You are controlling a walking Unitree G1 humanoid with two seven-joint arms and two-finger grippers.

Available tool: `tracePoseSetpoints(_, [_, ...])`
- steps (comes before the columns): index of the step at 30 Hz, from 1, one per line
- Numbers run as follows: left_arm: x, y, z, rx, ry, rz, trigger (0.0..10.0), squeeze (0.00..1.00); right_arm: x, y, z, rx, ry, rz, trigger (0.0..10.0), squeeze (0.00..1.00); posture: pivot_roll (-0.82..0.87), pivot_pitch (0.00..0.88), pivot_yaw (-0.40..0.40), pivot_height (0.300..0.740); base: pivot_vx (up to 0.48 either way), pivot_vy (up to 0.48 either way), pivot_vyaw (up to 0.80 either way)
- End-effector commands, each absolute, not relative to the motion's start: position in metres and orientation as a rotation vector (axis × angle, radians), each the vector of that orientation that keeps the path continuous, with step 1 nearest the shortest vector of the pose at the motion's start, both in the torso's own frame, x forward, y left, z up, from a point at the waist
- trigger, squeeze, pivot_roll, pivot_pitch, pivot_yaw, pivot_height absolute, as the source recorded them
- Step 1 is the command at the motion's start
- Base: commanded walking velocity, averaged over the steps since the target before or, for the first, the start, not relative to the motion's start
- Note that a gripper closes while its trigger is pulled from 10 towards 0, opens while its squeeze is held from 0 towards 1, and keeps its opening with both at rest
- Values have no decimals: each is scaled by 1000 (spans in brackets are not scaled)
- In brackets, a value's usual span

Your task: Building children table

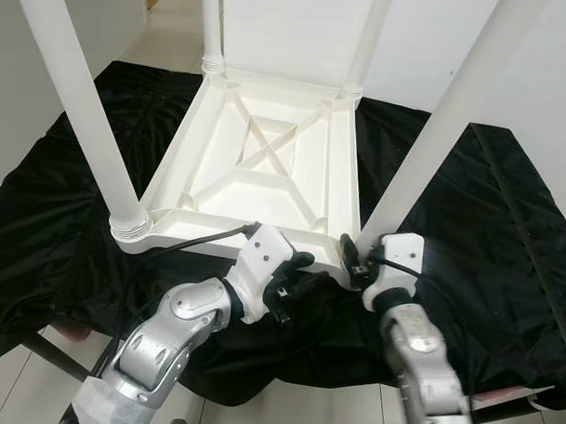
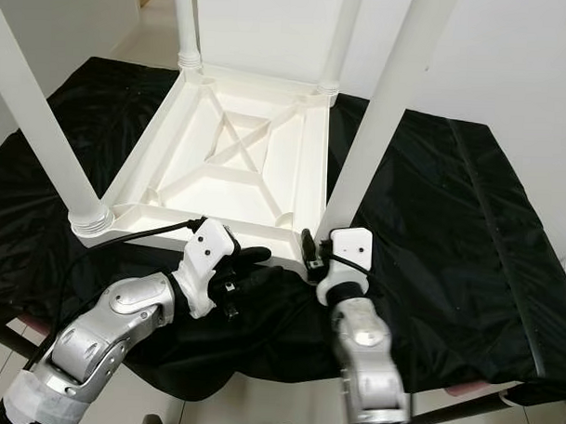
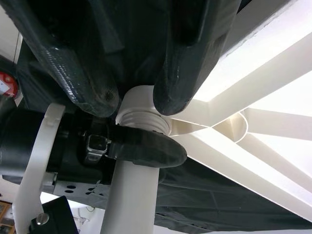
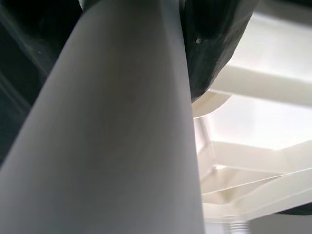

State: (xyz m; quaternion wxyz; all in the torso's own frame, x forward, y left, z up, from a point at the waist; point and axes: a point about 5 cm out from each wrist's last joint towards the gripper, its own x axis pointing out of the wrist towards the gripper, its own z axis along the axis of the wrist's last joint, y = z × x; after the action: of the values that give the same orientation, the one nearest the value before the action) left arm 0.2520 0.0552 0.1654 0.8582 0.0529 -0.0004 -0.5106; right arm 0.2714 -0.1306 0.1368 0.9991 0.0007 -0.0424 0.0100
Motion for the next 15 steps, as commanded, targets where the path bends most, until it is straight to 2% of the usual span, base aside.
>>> tracePoseSetpoints(1, [250,52,167,114,-4,-1136,10000,0,265,-129,119,-21,11,-78,10000,0,25,85,-67,740,0,0,0])
tracePoseSetpoints(5, [249,53,166,112,-1,-1136,10000,0,263,-120,122,5,1,-54,10000,0,25,85,-67,740,0,0,0])
tracePoseSetpoints(12, [249,53,167,118,0,-1136,10000,0,263,-121,126,-15,-18,-41,10000,0,19,94,-66,740,0,0,0])
tracePoseSetpoints(13, [250,54,167,120,-2,-1132,10000,0,262,-123,127,-15,-21,-48,10000,1000,17,96,-68,740,0,0,0])
tracePoseSetpoints(15, [251,54,168,120,-3,-1128,10000,0,261,-123,128,-15,-28,-41,10000,1000,15,99,-70,740,0,0,0])
